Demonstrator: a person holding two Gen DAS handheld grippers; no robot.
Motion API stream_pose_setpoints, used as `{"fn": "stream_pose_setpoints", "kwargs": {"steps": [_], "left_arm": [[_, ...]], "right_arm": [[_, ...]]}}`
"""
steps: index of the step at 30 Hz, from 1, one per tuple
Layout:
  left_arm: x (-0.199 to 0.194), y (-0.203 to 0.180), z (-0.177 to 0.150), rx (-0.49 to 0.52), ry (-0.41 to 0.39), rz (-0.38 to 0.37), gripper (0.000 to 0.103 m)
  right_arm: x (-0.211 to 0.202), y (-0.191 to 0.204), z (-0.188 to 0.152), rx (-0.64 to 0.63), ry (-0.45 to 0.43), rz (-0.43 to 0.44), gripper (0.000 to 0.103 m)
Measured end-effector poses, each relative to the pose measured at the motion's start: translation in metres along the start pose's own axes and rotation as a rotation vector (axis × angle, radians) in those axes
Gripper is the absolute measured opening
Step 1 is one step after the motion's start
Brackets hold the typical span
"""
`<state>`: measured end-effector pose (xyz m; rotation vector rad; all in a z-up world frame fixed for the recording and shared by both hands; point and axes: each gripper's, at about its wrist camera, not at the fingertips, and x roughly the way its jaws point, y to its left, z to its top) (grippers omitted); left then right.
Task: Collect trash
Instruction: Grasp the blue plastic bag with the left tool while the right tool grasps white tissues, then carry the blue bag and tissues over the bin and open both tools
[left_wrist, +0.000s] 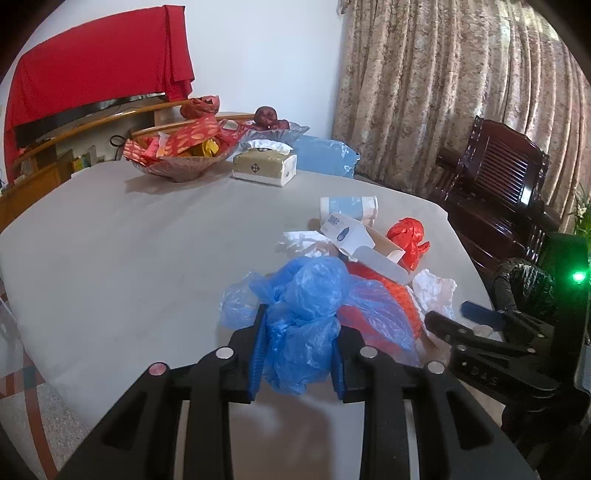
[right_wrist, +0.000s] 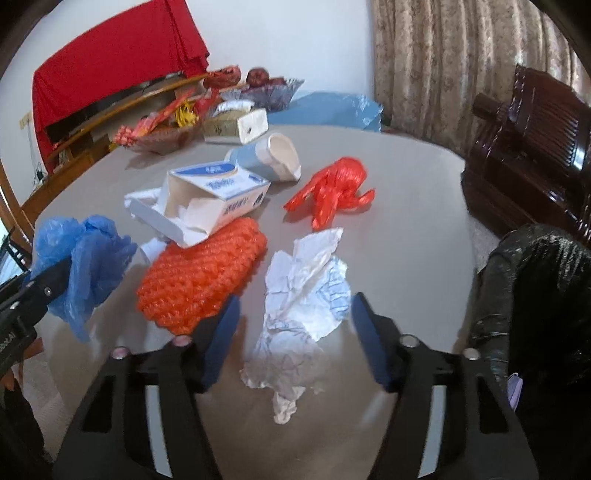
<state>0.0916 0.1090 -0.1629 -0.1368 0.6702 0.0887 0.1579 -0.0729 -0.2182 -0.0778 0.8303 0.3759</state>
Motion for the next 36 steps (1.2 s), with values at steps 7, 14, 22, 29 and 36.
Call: {"fn": "stream_pose_setpoints", "kwargs": {"steps": [7,14,22,29,36], "left_arm": [[-0.003,-0.004,0.0,0.009,-0.009,0.002,0.029],[-0.019,-0.016,0.012,0.026,-0.051,-0.012,0.029],[-0.042,-0.046,0.033,0.069,-0.107,-0.072,0.029],[-0.052,-0.086,0.055,0.114,-0.151,-0.155,0.029],[-0.054,-0.134,0.066,0.174,-0.189,-0.246,0.029]], "right_arm": [[-0.009,-0.002,0.0,0.015,0.011,0.048,0.016],[-0.064,-0.011,0.023,0.031,-0.124,0.047,0.016],[-0.116,-0.025,0.037,0.045,-0.239,0.049,0.016],[-0.157,-0.048,0.039,0.063,-0.312,0.007,0.016],[-0.188,-0.079,0.031,0.087,-0.353,-0.082,0.016]]}}
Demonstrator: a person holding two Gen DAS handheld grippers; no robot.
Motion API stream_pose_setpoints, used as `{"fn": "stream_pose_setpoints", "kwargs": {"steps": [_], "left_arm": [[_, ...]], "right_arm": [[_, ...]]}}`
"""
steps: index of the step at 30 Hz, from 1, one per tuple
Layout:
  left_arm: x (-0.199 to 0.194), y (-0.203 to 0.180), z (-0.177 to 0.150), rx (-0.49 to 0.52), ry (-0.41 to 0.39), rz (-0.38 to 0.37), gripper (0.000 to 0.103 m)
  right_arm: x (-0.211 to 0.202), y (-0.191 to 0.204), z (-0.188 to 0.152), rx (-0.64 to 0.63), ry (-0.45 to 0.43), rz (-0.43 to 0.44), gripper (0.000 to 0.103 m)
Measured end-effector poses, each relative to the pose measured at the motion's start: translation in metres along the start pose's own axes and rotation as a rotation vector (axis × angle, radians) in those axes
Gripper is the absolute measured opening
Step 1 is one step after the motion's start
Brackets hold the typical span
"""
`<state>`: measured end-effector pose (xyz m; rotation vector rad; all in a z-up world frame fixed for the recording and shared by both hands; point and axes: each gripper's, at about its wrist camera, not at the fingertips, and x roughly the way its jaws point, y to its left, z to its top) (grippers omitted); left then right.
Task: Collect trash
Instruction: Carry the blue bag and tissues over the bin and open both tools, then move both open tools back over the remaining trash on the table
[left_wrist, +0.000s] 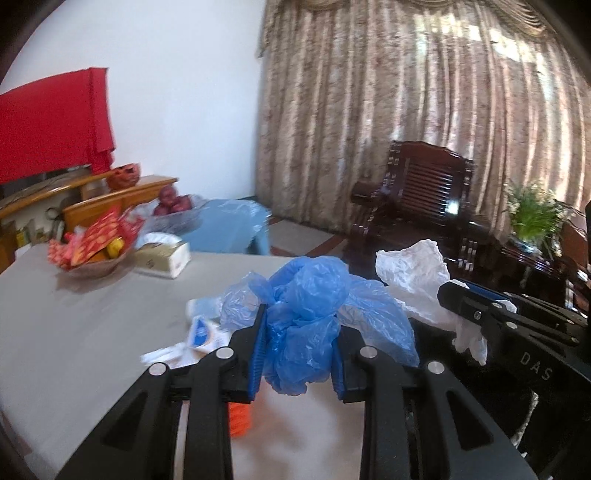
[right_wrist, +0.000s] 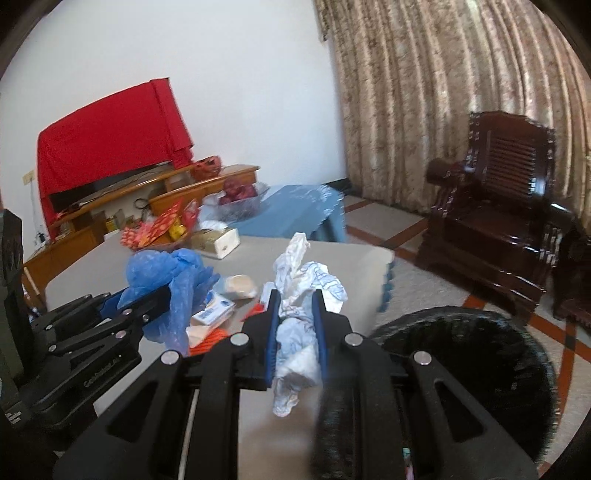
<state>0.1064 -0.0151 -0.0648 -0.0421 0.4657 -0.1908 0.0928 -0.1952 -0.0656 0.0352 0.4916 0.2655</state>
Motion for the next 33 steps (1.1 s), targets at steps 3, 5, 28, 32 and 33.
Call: {"fn": "stream_pose_setpoints", "kwargs": {"steps": [3,5,28,32,33], "left_arm": [[0.009,-0.018,0.001,0.02,-0.001,-0.038,0.029],[0.015,-0.033,0.001,0.032,0.004,-0.067,0.029],[0.088,-0.176,-0.031,0.176,0.121,-0.336,0.033],[0.089,-0.178,-0.035,0.178,0.127,-0.358,0.056],[0.088,-0.177,-0.034,0.177,0.122,-0.358,0.062]], "right_arm": [[-0.012,-0.021,-0.003,0.016,-0.006,-0.051,0.016],[-0.018,-0.034,-0.006,0.027,-0.006,-0.081,0.016],[-0.038,-0.157,-0.09,0.182,0.115,-0.382,0.022],[-0.044,-0.165,-0.099,0.206,0.117,-0.424,0.047],[-0.045,-0.166,-0.099,0.209,0.114,-0.429,0.052]]}}
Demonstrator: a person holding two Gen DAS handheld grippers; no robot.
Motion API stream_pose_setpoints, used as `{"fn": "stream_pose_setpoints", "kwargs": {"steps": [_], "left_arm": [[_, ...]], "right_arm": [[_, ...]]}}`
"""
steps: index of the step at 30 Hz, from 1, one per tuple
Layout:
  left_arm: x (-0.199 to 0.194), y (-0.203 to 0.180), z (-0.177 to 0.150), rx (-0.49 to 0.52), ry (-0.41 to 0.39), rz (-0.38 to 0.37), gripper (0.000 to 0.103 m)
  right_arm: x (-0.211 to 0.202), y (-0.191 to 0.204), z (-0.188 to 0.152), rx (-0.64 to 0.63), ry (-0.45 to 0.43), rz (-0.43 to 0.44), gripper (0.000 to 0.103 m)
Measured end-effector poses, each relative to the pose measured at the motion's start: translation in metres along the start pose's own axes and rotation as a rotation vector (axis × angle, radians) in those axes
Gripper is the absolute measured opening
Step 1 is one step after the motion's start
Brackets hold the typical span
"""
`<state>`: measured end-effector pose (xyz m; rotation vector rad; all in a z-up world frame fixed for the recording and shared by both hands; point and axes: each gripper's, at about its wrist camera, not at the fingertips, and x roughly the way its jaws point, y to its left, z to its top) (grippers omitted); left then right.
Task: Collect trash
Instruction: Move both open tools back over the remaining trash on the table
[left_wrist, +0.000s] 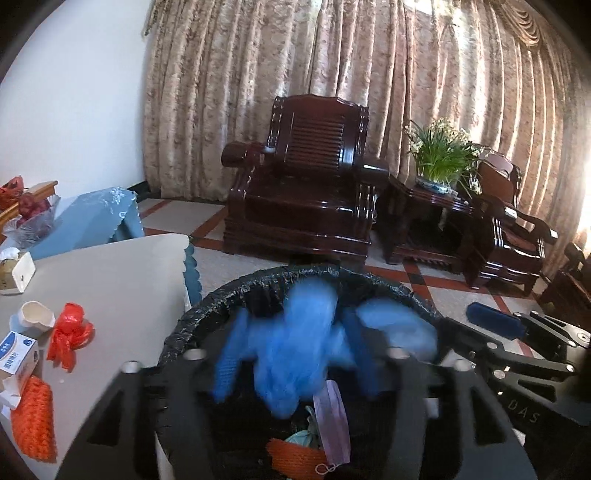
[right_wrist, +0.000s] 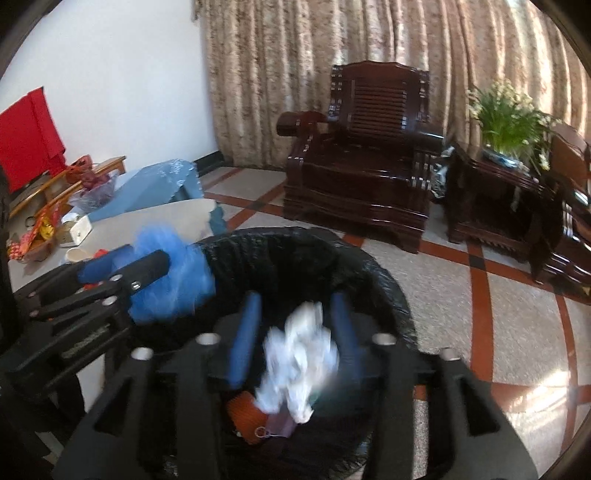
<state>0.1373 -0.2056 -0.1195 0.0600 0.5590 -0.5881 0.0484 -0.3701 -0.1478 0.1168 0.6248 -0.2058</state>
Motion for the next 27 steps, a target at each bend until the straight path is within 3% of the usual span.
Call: {"fn": "stream_pose_setpoints", "kwargs": {"steps": [3,6,15,27], "left_arm": [[-0.009,0.003,0.001,0.007,-0.022,0.015,0.071],[-0.018,0.011,0.004,0.005,-0.038,0.035,0.077],[-0.074,0.07,0.006,-0.055,-0.102,0.2,0.081],[-0.149,0.182,-0.035,-0.149,-0.113,0.535,0.081]], "right_arm": [[-0.007,-0.001,-0.001,0.015,-0.031,-0.039,0.092],[-0.011,0.001,0.002,0.045,-0.035,-0.001,0.097],[-0.014,0.054,0.023,0.031,-0.082,0.131,0.097],[0.008,0.199,0.034,-0.122,-0.063,0.372,0.097]]}}
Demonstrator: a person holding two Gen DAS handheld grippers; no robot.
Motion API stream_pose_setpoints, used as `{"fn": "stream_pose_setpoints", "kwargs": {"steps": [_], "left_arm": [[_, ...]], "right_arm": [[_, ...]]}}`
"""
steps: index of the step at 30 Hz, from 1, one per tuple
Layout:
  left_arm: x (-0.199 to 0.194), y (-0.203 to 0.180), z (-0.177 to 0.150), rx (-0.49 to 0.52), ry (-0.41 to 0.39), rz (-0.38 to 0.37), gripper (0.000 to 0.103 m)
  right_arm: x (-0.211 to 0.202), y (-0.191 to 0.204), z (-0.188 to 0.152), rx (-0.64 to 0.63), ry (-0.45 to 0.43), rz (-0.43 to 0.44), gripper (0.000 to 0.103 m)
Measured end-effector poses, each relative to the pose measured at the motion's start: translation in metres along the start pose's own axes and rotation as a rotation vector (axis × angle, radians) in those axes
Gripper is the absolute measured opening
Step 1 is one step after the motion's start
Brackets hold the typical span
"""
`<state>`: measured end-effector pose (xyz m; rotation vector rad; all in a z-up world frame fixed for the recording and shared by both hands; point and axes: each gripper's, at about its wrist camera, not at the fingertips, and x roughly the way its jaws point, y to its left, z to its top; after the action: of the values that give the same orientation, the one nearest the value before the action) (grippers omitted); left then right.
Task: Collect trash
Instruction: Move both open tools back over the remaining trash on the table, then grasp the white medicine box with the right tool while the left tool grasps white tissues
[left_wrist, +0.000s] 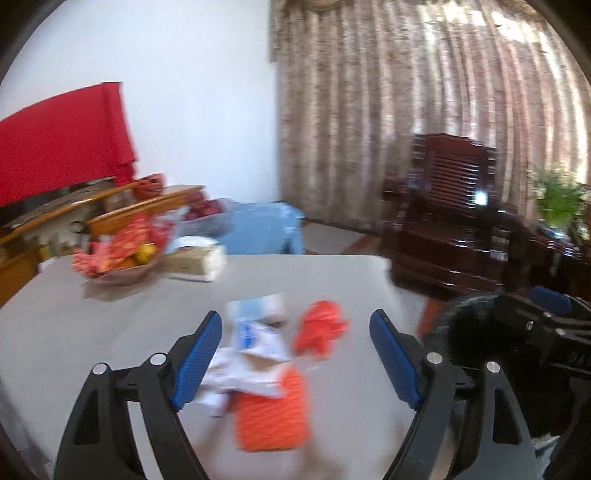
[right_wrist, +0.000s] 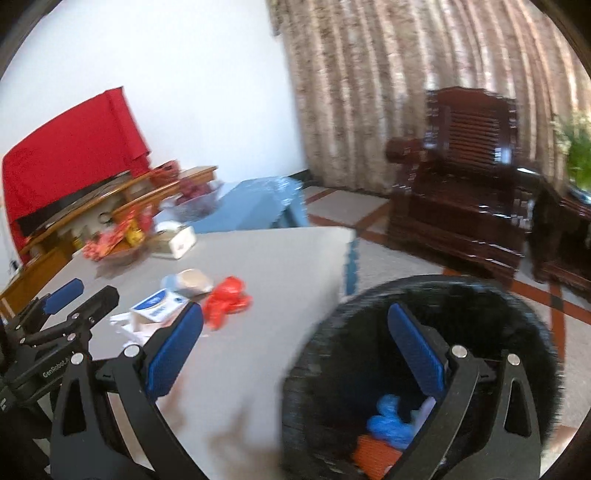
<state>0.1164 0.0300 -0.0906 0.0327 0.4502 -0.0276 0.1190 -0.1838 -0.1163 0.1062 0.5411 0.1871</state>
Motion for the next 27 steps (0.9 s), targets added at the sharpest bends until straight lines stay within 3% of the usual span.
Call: {"fn": "stream_pose_setpoints", "kwargs": {"steps": [8,18,27], "left_arm": [[0.019,0.069,-0.02,-0.068,0.03,0.12,0.081],[0.041,0.12,-0.033,-0.127,0.059,0.174,0.081],[0.045,0.136,-0.043,-0.13,0.072,0.181,0.081]], "right_arm": [[0.062,0.072,0.001,-0.066,0.067,0.096,0.097],[0.117,0.122,0.0,-0.094,0.15,0.149,0.097],[0.145,0.146,0.0,-0.111,0.204,0.164,0.097]]}}
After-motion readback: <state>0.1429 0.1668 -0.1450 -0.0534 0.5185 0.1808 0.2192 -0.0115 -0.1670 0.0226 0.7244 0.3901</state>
